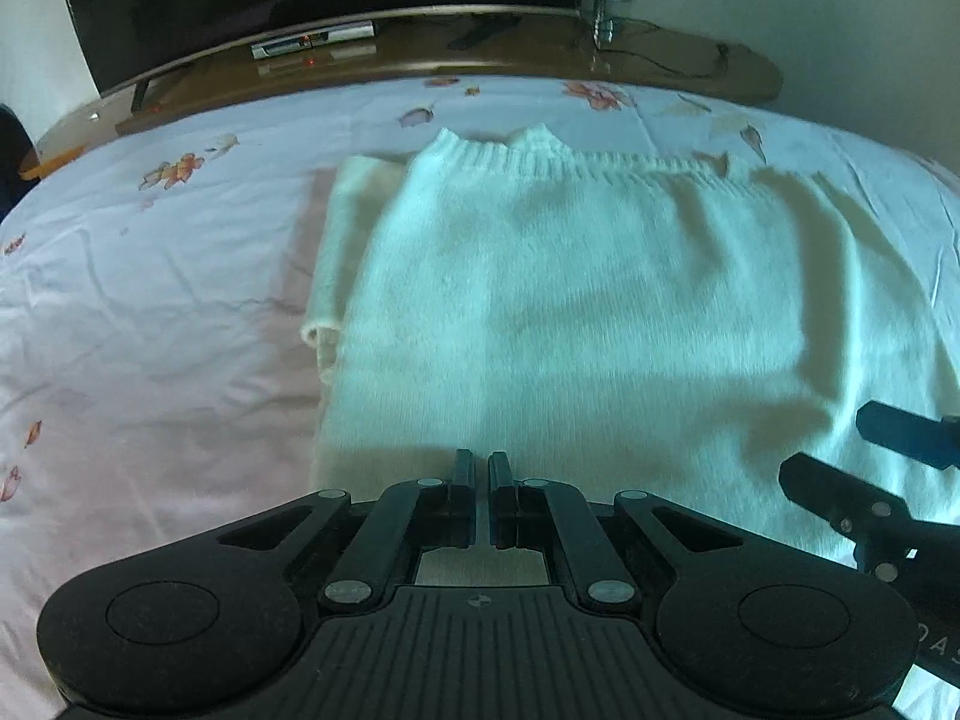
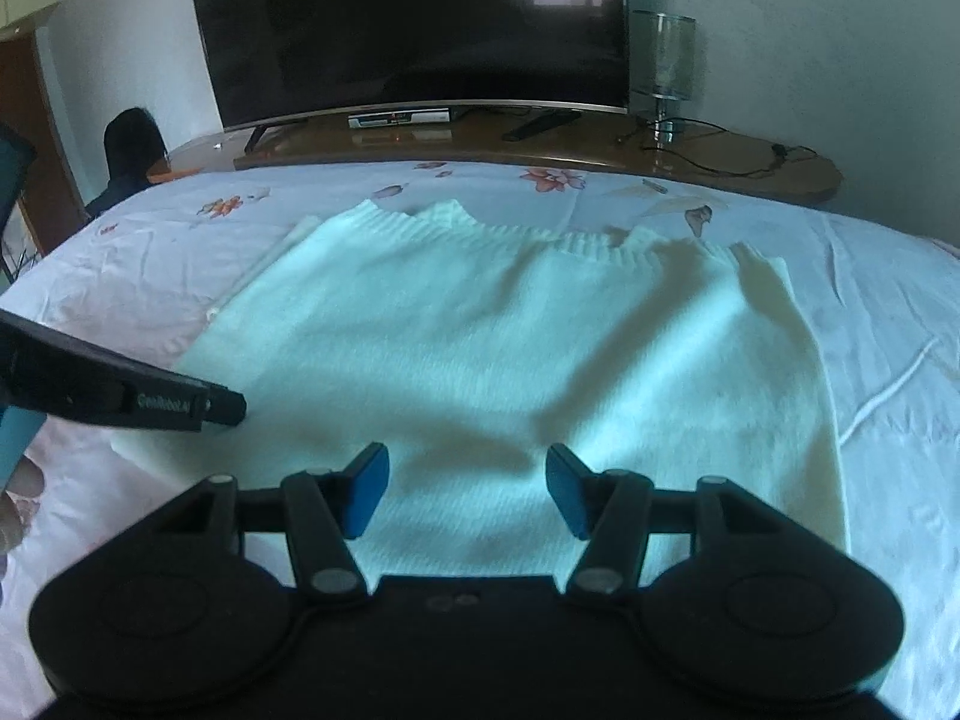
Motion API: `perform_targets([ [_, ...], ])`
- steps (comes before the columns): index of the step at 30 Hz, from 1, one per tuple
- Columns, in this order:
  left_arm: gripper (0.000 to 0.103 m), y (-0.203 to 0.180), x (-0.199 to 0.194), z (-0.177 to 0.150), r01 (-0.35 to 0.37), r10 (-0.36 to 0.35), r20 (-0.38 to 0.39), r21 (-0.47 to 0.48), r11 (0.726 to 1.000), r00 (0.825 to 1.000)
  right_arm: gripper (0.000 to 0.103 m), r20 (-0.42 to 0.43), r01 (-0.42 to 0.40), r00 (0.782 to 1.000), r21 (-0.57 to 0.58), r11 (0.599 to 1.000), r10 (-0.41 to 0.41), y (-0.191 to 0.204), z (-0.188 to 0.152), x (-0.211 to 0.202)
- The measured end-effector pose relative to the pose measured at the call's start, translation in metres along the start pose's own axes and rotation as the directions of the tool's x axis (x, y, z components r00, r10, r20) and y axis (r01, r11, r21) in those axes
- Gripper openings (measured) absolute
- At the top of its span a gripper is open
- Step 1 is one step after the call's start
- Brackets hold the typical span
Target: Fold small clothes
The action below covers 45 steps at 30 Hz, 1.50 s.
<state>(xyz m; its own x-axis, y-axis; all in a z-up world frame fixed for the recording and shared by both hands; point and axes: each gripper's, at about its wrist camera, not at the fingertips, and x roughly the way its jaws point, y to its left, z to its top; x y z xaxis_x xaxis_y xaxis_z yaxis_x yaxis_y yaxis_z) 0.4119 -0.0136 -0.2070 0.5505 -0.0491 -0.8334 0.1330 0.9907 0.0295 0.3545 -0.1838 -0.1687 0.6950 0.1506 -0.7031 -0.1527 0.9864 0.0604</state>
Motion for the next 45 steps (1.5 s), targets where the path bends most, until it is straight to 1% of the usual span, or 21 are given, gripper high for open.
perform_targets([
  [3,0.004,0.000,-0.006,-0.004,0.031,-0.031,0.029,0.001,1.000,0.999,0.057,0.005,0.000,1.000,0.006,1.000,0.000,0.001,-0.002,-0.003],
  [6,0.003,0.006,-0.022,-0.014,0.071,-0.063,0.154,-0.046,0.996,0.986,0.057,0.006,0.000,1.000,0.008,1.000,0.000,0.004,-0.005,-0.004],
  [10,0.003,0.009,-0.034,-0.018,0.037,-0.024,0.227,-0.055,0.998,0.974,0.057,0.005,-0.001,1.000,0.035,0.999,0.001,0.003,-0.006,-0.004],
  [13,0.004,0.017,-0.047,-0.020,-0.008,0.036,0.301,-0.095,0.995,0.953,0.057,0.016,-0.001,1.000,0.040,0.999,0.000,0.003,-0.005,-0.006],
  [15,0.004,0.020,-0.042,-0.017,-0.010,0.031,0.240,-0.088,0.996,0.970,0.057,0.021,-0.003,1.000,0.041,0.999,0.002,0.003,-0.004,-0.007],
  [17,0.004,0.021,-0.028,-0.015,-0.018,0.024,0.126,-0.054,0.998,0.992,0.057,0.026,-0.004,1.000,0.044,0.999,0.003,0.003,-0.003,-0.007],
  [18,0.004,0.020,-0.025,-0.016,-0.042,0.045,0.089,-0.040,0.998,0.995,0.057,0.027,-0.006,1.000,0.044,0.999,0.005,0.004,-0.002,-0.007],
  [19,0.004,0.017,-0.024,-0.017,-0.077,0.078,0.072,-0.019,0.997,0.994,0.057,0.029,-0.007,1.000,0.045,0.999,0.005,0.005,-0.002,-0.007],
  [21,0.004,0.010,-0.024,-0.021,-0.168,0.165,0.091,0.030,0.985,0.982,0.057,0.029,-0.012,1.000,0.042,0.999,0.011,0.007,-0.001,-0.006],
  [22,0.004,0.008,-0.024,-0.021,-0.180,0.175,0.096,0.037,0.983,0.980,0.057,0.027,-0.015,1.000,0.041,0.999,0.014,0.008,0.000,-0.005],
  [28,0.004,0.014,-0.011,-0.016,-0.136,0.137,0.050,-0.023,0.990,0.989,0.057,0.018,-0.024,1.000,0.036,0.999,0.024,0.014,-0.001,0.000],
  [32,0.004,0.015,-0.016,-0.024,-0.080,0.089,0.144,-0.068,0.995,0.986,0.057,0.009,-0.026,1.000,0.040,0.999,0.025,0.012,-0.003,0.004],
  [34,0.004,0.020,-0.024,-0.027,-0.006,0.027,0.209,-0.097,0.995,0.978,0.057,0.004,-0.029,1.000,0.042,0.999,0.029,0.011,-0.004,0.006],
  [35,0.004,0.023,-0.029,-0.029,0.035,-0.005,0.254,-0.116,0.993,0.967,0.057,0.003,-0.029,1.000,0.042,0.999,0.029,0.010,-0.004,0.007],
  [37,0.004,0.032,-0.036,-0.034,0.077,0.001,0.325,-0.226,0.971,0.946,0.057,0.001,-0.030,1.000,0.042,0.999,0.030,0.009,-0.004,0.008],
  [38,0.004,0.037,-0.037,-0.036,0.082,0.019,0.333,-0.284,0.955,0.943,0.057,0.000,-0.031,1.000,0.043,0.999,0.032,0.008,-0.004,0.009],
  [39,0.004,0.040,-0.034,-0.033,0.053,0.047,0.289,-0.328,0.943,0.956,0.058,0.000,-0.032,0.999,0.043,0.999,0.032,0.007,-0.004,0.009],
  [41,0.004,0.033,-0.020,-0.022,-0.075,0.115,0.131,-0.274,0.959,0.985,0.058,-0.001,-0.033,0.999,0.042,0.999,0.033,0.007,-0.004,0.010],
  [42,0.004,0.028,-0.013,-0.018,-0.132,0.150,0.076,-0.206,0.970,0.986,0.058,-0.001,-0.034,0.999,0.043,0.999,0.034,0.006,-0.004,0.010],
  [43,0.004,0.023,-0.010,-0.017,-0.164,0.175,0.061,-0.147,0.975,0.983,0.058,-0.001,-0.034,0.999,0.043,0.998,0.035,0.007,-0.004,0.010],
  [45,0.004,0.011,-0.010,-0.018,-0.222,0.227,0.080,-0.058,0.973,0.971,0.058,0.000,-0.036,0.999,0.043,0.998,0.036,0.007,-0.003,0.011],
])
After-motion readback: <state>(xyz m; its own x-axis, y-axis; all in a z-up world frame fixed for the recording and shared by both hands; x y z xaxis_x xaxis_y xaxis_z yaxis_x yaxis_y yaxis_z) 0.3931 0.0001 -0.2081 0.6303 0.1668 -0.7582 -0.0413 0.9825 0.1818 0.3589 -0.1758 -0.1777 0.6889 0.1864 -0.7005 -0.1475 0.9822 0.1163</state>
